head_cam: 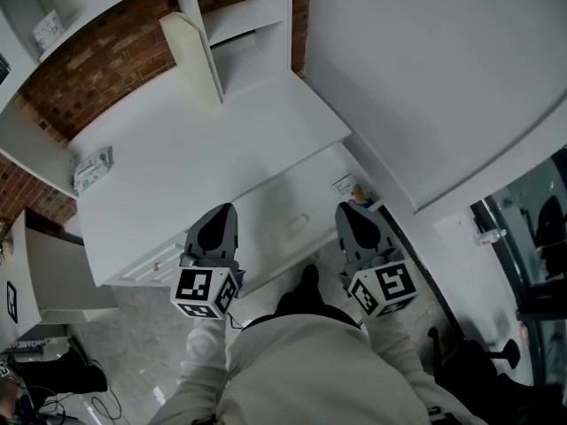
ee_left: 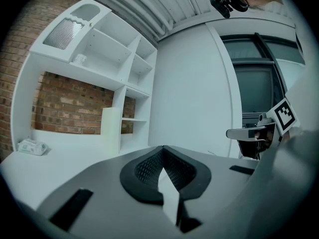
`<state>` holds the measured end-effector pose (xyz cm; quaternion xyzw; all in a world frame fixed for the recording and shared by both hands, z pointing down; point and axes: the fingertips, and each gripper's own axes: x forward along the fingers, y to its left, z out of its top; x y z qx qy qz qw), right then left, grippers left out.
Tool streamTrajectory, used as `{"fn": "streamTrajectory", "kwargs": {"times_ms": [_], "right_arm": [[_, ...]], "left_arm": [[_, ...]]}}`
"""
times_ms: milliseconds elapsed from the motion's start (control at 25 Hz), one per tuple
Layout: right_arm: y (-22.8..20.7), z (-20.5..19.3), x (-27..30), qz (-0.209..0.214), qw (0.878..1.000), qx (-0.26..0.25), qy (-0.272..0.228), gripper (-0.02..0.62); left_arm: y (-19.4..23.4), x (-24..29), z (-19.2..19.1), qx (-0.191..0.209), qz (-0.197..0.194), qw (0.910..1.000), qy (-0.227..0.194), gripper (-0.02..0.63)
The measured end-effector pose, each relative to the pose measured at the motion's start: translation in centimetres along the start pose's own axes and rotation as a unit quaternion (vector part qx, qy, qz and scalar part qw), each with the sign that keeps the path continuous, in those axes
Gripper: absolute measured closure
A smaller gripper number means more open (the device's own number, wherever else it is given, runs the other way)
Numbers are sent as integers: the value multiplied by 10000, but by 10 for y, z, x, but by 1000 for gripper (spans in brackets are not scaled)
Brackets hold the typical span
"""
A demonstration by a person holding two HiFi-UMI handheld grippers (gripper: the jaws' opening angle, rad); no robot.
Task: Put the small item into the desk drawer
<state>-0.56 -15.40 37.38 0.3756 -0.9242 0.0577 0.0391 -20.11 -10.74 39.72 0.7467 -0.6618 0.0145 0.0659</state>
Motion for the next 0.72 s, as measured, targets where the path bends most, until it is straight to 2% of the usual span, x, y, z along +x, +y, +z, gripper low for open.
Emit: {"fn": "streamTrajectory", "kwargs": {"times_ms": [720], "right_arm": [[0, -3, -11, -39, 9992, 374, -100, 569]], "left_arm": [[-4, -9, 3, -1, 7, 10000, -53, 588]]}}
